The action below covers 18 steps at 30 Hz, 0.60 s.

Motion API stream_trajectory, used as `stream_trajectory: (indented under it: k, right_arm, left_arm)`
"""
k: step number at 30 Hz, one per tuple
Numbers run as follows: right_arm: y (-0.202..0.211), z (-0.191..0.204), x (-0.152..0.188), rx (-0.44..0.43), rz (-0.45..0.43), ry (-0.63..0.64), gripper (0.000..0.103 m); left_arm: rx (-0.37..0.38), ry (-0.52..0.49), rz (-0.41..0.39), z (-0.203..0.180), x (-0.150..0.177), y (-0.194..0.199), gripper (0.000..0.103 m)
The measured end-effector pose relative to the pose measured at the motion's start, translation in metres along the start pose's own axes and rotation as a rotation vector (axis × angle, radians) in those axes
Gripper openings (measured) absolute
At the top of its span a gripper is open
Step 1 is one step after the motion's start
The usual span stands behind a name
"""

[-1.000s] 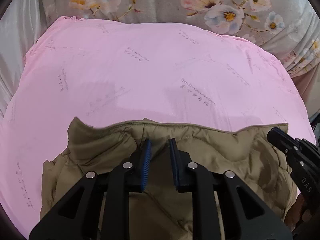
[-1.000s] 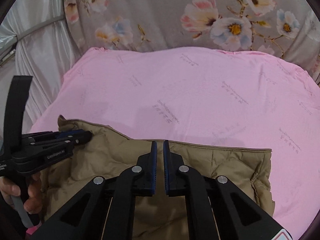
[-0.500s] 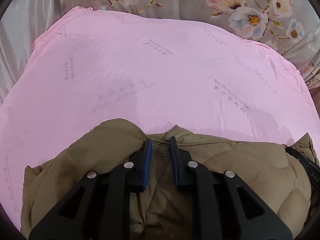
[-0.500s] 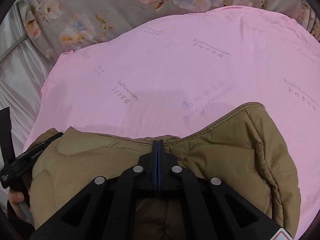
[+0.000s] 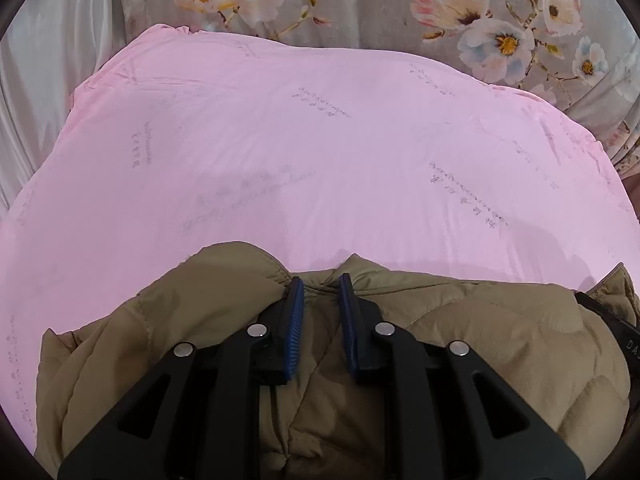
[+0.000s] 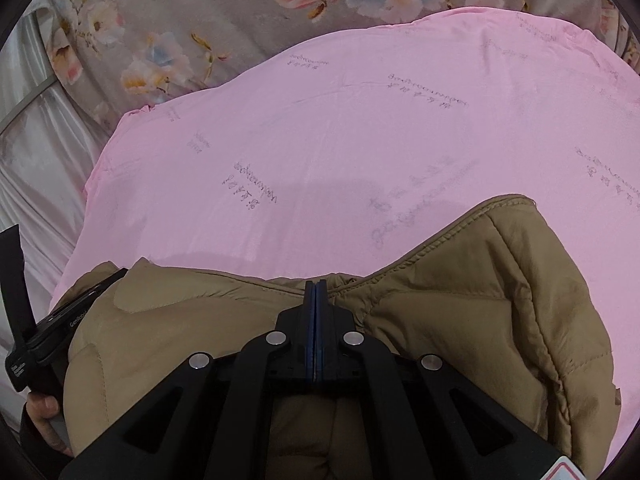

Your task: Fold large clothes

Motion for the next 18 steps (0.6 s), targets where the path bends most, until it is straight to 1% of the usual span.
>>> stream_trajectory:
  k: [2,3,4,6,8,10,12,15,18]
  right_arm:
    - [0.014,0.007,-0.002,0.049,-0.021,-0.004,0.000]
    - [0.027,0.014,-0.001,0.043,-0.043,-0.004,0.008]
    - [0.041,0.022,-0.001,0.023,-0.069,-0.002,0.013]
    - [0.065,0.041,0.001,-0.003,-0.115,0.030,0.013]
    - [0.078,0.066,0.005,0.017,-0.145,0.100,0.013]
    - [0.076,0.084,0.012,0.031,-0.143,0.159,0.013]
    - [0.065,0.092,0.021,0.057,-0.122,0.199,0.013]
    - [0.043,0.088,0.038,0.068,-0.074,0.201,0.013]
    - [0.036,0.081,0.049,0.063,-0.075,0.191,0.013]
  left_arm:
    - [-0.006,-0.008,0.010,0.000,-0.003,0.005,0.017]
    - [-0.015,-0.013,0.013,-0.002,-0.004,0.014,0.017]
    - [-0.005,-0.006,0.005,-0.003,-0.004,0.029,0.017]
    - [0.060,0.010,-0.020,-0.008,-0.004,0.059,0.017]
    - [0.097,-0.002,-0.044,-0.021,-0.003,0.082,0.018]
    - [0.111,-0.031,-0.043,-0.038,0.000,0.089,0.020]
    - [0.104,-0.059,-0.031,-0.052,0.006,0.084,0.020]
    - [0.066,-0.074,-0.011,-0.060,0.020,0.069,0.020]
    - [0.049,-0.082,-0.020,-0.060,0.028,0.062,0.020]
Point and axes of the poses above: each gripper's, at about its wrist camera, not at the fingertips, and y roughly against the way its jaws point, z to its left, x to its underside, the point moved 1 cm from there along -y, roughly the way its jaws point
